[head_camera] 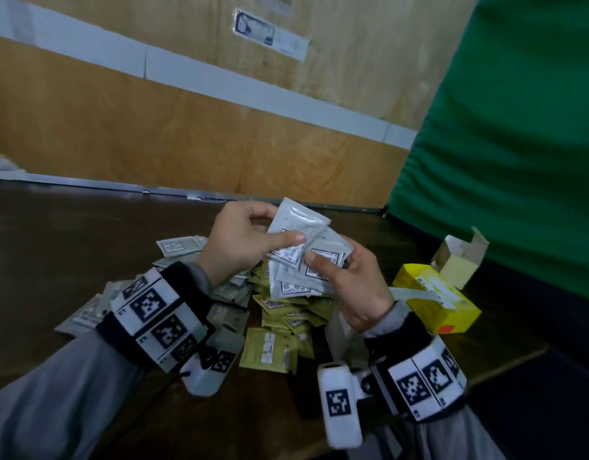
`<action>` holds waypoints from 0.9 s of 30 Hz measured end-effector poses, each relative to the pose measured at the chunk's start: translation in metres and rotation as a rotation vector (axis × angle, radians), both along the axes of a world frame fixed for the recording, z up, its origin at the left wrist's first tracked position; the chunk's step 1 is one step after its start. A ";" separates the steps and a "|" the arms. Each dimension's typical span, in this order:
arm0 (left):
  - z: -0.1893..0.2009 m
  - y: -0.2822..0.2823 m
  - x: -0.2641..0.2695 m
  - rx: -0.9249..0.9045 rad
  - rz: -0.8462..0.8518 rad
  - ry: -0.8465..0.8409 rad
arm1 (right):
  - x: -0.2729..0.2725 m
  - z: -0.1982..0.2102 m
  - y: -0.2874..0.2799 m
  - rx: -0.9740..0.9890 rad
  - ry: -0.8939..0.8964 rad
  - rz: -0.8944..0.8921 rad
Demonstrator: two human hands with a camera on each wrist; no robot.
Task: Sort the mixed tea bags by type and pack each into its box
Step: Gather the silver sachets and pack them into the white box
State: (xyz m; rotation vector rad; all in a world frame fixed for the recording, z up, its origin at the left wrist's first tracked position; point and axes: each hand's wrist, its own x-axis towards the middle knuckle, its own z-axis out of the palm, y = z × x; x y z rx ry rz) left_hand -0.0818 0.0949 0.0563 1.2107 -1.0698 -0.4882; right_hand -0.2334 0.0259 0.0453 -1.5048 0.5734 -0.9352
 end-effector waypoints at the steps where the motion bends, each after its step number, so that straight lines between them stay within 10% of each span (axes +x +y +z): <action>1: 0.002 0.001 -0.001 -0.019 0.006 0.024 | -0.003 -0.001 -0.001 0.014 0.001 -0.018; 5: 0.020 0.013 0.004 0.024 -0.124 0.068 | -0.018 0.000 -0.003 0.104 -0.106 -0.125; 11: 0.023 0.021 0.012 0.401 -0.280 -0.305 | -0.035 0.015 -0.006 0.220 -0.377 -0.146; 16: 0.015 0.011 0.008 0.357 -0.103 -0.146 | -0.028 0.022 -0.003 0.283 -0.471 -0.087; 21: 0.029 0.014 -0.008 0.246 -0.292 0.314 | -0.010 0.012 0.002 0.273 -0.460 -0.131; 27: 0.023 0.018 -0.015 0.269 -0.240 0.012 | 0.002 0.006 0.006 0.251 -0.387 -0.112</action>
